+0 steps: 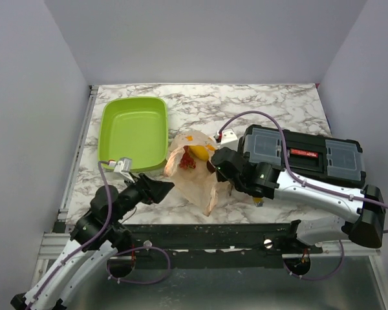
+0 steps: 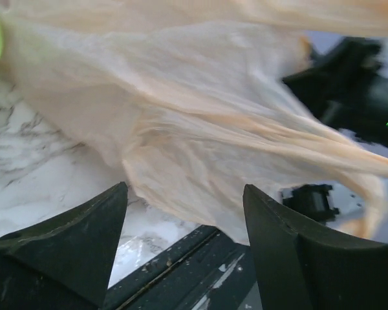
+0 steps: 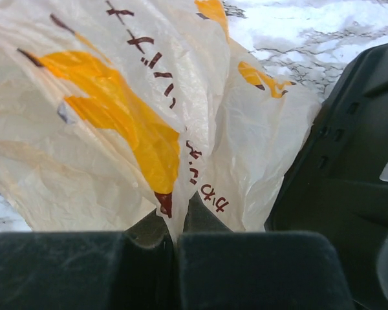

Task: Take the fake fruits out of the plastic bag
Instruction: Adjust the plastic bag at the center of the board.

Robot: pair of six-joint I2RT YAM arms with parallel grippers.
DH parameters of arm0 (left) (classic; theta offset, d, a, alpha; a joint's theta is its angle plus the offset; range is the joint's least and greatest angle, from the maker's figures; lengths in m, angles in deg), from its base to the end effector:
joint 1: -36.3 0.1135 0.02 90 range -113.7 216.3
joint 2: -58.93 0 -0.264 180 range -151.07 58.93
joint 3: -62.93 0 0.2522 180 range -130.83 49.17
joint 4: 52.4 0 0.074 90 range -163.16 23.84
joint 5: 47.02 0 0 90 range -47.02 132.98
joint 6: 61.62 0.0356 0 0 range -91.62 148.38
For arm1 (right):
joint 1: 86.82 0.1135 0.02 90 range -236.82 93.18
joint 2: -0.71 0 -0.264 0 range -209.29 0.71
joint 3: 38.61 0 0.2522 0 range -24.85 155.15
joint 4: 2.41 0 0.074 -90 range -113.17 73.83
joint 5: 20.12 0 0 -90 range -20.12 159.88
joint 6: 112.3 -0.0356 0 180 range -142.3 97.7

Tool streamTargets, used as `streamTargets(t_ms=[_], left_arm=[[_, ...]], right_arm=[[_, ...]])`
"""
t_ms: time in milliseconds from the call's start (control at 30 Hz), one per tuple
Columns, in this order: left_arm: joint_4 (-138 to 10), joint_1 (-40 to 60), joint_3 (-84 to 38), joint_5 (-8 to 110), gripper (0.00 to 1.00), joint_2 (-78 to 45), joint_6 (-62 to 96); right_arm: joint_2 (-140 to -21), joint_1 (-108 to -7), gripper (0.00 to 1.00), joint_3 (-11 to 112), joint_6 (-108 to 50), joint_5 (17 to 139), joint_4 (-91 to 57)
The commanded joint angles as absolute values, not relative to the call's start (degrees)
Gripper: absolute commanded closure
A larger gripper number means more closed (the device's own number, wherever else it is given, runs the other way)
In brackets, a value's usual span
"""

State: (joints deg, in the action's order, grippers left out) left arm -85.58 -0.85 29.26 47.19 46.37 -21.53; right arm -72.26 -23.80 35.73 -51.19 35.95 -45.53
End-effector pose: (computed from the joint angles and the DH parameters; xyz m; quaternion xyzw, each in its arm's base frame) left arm 0.0819 -0.0653 0.2388 -0.0634 0.7748 -0.4535 0.4359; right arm 0.1411 0.2334 0.3030 -0.1422 0.8695 0.0959 0.4632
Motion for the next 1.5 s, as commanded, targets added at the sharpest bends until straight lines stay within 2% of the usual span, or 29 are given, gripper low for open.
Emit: streamTargets(t_ms=[0, 133, 300, 400, 567, 700, 833, 1000, 1167, 1333, 1467], left_arm=[[-90.3, -0.8, 21.6, 55.5, 0.26, 53.2, -14.1], [-88.7, -0.8, 13.8, 63.7, 0.25, 51.1, -9.0], [-78.4, -0.9, 6.7, 81.2, 0.25, 41.7, -9.0], [-75.8, -1.5, 1.9, 83.1, 0.32, 33.8, -9.4], [-74.5, -5.7, -3.2, 76.1, 0.43, 26.1, -4.2], [-73.2, -12.9, -3.6, 73.0, 0.55, 19.2, 1.4], [-73.2, -16.3, 0.9, 60.1, 0.61, 16.0, 2.7], [-64.2, -16.4, 13.0, 46.1, 0.61, 18.3, -1.5], [-62.2, -16.4, 16.9, 41.9, 0.6, 14.0, -2.6], [-53.7, -16.3, 22.6, 39.6, 0.6, 8.7, -2.5], [-49.3, -16.3, 24.4, 37.7, 0.6, 4.6, -3.1]], right_arm=[[-73.3, -23.6, 0.99, 36.9, -50.4, 38.3, -42.9], [-73.2, -23.6, 0.99, 36.8, -49.8, 38.5, -42.4], [-73.2, -23.6, 0.99, 37.3, -49.9, 38.4, -42.3], [-73.4, -23.6, 0.99, 37.7, -49.8, 38.8, -42.1], [-72.3, -23.6, 0.99, 37.9, -50.7, 38.6, -42.5], [-70.8, -23.6, 0.99, 37.2, -51.3, 38.7, -42.8], [-69.2, -23.6, 0.99, 36.1, -51.5, 38.4, -43.8], [-64.6, -23.6, 0.99, 30.8, -50.4, 41.1, -42.8], [-59.1, -23.6, 0.99, 25.0, -49.4, 42.0, -41.9], [-56.0, -23.6, 0.99, 21.7, -47.5, 47.8, -39.1], [-55.8, -23.6, 0.99, 21.4, -48.3, 46.8, -39.3]])
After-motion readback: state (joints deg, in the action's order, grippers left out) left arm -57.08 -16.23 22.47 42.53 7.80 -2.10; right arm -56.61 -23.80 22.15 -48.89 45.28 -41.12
